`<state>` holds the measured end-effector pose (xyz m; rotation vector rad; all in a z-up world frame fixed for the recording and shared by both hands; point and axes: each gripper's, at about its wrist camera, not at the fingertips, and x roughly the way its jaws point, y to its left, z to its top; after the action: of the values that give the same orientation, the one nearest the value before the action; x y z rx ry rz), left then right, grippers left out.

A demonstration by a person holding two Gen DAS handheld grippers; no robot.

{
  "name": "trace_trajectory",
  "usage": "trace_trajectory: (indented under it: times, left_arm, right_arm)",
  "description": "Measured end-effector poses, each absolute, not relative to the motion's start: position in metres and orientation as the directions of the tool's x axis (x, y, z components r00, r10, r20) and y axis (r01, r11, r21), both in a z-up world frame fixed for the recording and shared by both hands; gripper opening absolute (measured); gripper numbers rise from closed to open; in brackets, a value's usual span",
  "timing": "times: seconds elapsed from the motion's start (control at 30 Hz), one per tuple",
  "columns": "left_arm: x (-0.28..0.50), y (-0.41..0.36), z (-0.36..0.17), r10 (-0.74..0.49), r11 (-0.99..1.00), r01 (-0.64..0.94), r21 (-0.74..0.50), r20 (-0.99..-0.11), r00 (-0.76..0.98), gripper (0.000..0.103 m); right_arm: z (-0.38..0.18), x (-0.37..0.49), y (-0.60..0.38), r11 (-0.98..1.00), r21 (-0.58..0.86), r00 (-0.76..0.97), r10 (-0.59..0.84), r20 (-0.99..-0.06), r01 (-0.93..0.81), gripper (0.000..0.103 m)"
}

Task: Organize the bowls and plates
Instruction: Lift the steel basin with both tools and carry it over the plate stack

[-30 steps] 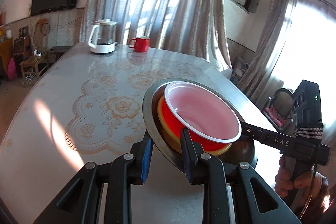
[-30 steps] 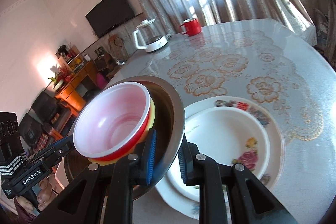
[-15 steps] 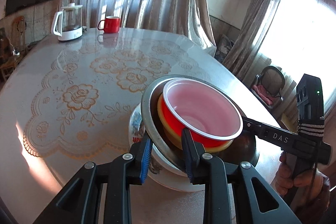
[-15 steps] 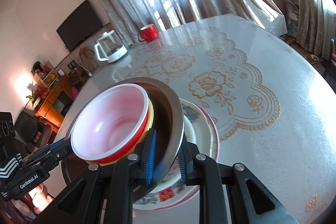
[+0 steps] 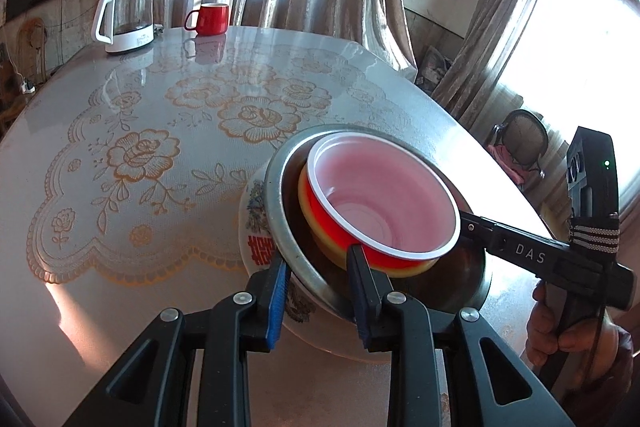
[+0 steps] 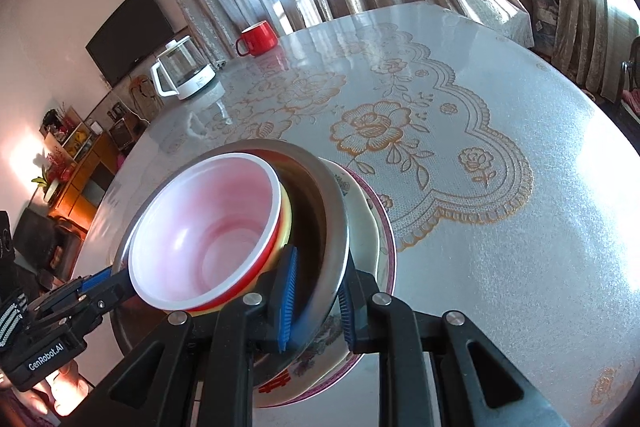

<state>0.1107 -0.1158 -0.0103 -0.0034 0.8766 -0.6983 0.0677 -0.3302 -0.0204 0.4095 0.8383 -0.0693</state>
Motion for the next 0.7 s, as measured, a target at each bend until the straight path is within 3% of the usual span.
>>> trace_trajectory:
  times: [0.7]
  left_arm:
    - [0.099, -0.114, -0.008, -0.557, 0.787, 0.551, -0.279, -0.705, 0.439, 0.033]
  right_arm:
    - [-0.016, 0.066, -0.327, 0.919, 0.328, 0.662, 0.105, -0.742, 0.221, 0.020]
